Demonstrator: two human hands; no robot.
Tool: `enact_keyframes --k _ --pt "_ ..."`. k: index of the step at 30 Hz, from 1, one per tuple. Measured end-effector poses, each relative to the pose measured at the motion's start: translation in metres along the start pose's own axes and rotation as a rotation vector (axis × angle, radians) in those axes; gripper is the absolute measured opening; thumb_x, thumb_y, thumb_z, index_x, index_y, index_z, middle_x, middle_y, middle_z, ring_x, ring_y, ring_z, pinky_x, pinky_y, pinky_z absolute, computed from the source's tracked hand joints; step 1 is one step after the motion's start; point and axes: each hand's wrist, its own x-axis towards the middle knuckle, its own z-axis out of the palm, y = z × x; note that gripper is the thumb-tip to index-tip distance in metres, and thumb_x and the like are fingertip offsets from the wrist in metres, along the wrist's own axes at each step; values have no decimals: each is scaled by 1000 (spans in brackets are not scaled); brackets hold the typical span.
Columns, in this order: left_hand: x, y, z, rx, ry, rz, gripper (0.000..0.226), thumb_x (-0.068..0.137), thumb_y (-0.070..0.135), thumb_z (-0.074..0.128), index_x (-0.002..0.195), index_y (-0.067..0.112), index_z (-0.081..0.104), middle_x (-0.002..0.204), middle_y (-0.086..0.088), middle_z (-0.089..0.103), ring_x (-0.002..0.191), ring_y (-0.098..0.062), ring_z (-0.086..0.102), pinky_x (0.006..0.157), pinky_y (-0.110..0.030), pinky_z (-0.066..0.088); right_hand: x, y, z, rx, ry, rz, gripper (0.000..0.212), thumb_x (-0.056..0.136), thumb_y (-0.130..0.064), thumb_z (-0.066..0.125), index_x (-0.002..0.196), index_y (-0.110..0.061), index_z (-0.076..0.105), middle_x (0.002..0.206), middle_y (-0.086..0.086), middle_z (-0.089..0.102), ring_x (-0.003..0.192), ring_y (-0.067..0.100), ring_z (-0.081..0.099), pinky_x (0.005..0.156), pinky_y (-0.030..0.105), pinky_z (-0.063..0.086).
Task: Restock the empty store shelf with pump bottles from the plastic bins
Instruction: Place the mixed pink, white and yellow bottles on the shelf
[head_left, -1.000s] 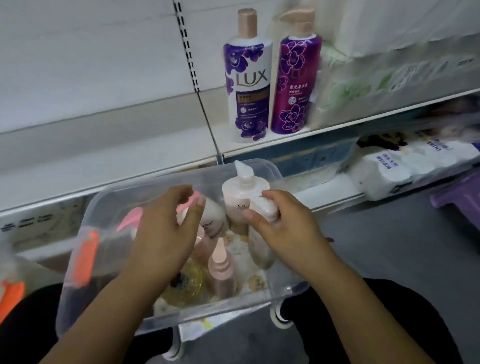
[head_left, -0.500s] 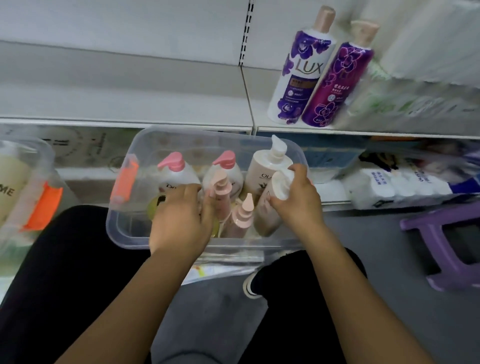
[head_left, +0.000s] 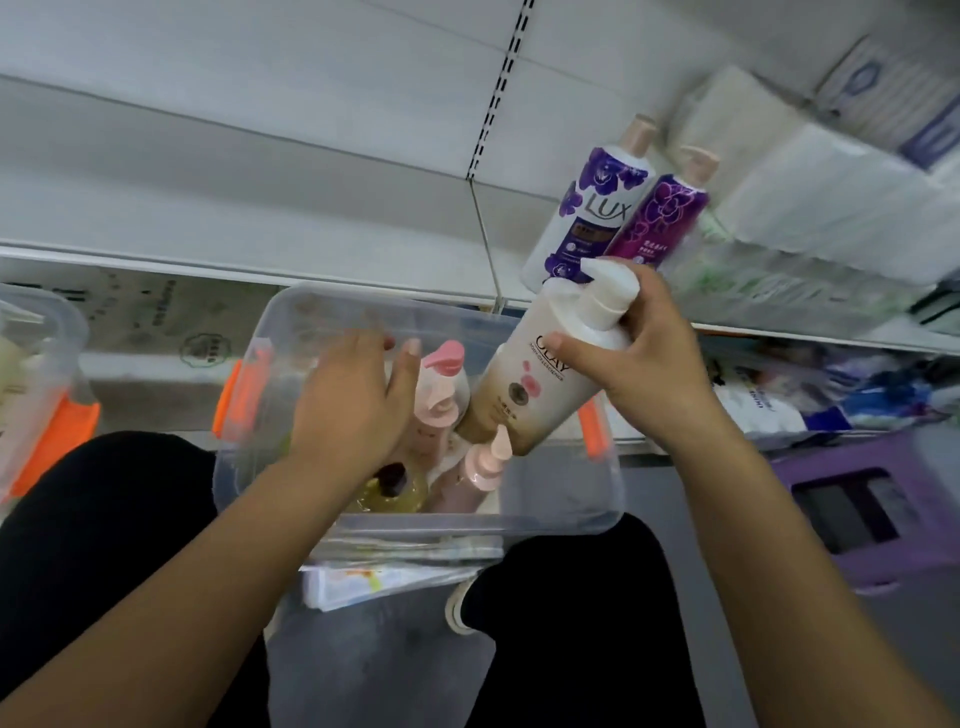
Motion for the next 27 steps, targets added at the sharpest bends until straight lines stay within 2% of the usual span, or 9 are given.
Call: enact_keyframes --k 3,5,8,11,14,17,21,25,27 --pt "47 -7 -17 105 1 83 52 101 47 34 116 6 62 109 -16 66 101 -33 60 88 -45 48 28 -27 -3 -29 -19 -49 67 75 -2 87 132 -17 54 122 -3 67 113 11 65 100 34 55" --pt "75 -17 -25 172 -48 89 55 101 51 32 119 9 62 105 -13 68 103 -32 60 87 -46 50 48 -39 -4 -46 -30 -65 66 76 -5 87 132 -16 54 122 -1 68 114 13 66 99 39 56" --pt "100 -46 -27 186 -43 80 65 97 60 26 120 12 64 118 -10 66 115 -31 54 92 -46 47 78 -52 1 -70 -53 -112 66 78 -6 86 134 -15 51 118 -1 67 110 12 66 88 36 60" --pt "113 -60 -20 164 -143 85 83 88 68 13 114 10 66 119 -11 63 123 -33 49 104 -50 39 107 -59 10 -115 -90 -164 68 81 -6 83 135 -21 45 119 1 64 108 11 66 82 25 58" --pt "117 -55 -10 124 -214 38 73 93 66 22 125 13 60 129 -8 59 130 -29 45 109 -47 34 135 -57 24 -174 -160 -187 68 82 -7 83 134 -26 43 125 2 62 112 14 65 86 25 59" --pt "113 -54 4 223 -200 102 82 85 68 13 122 11 60 129 -10 56 126 -31 47 108 -46 32 164 -46 33 -223 -201 -216 66 81 -8 83 129 -32 43 130 4 61 116 21 63 87 30 60" --pt "115 -57 10 255 -217 82 84 83 66 14 132 14 58 148 -12 43 139 -31 35 116 -48 20 199 -46 31 -292 -255 -209 65 83 -12 81 128 -37 41 133 -2 60 118 24 62 80 28 59" --pt "115 -53 14 259 -203 61 64 95 63 26 133 22 58 151 -9 39 141 -31 31 118 -50 18 225 -53 21 -472 -335 -224 73 76 -22 82 135 -29 40 132 8 58 119 27 62 98 48 56" --pt "113 -49 15 265 -194 50 56 96 59 34 135 25 55 153 -8 34 142 -31 26 118 -48 15 232 -59 16 -543 -370 -207 77 70 -34 82 134 -31 40 128 10 60 117 27 64 98 50 56"
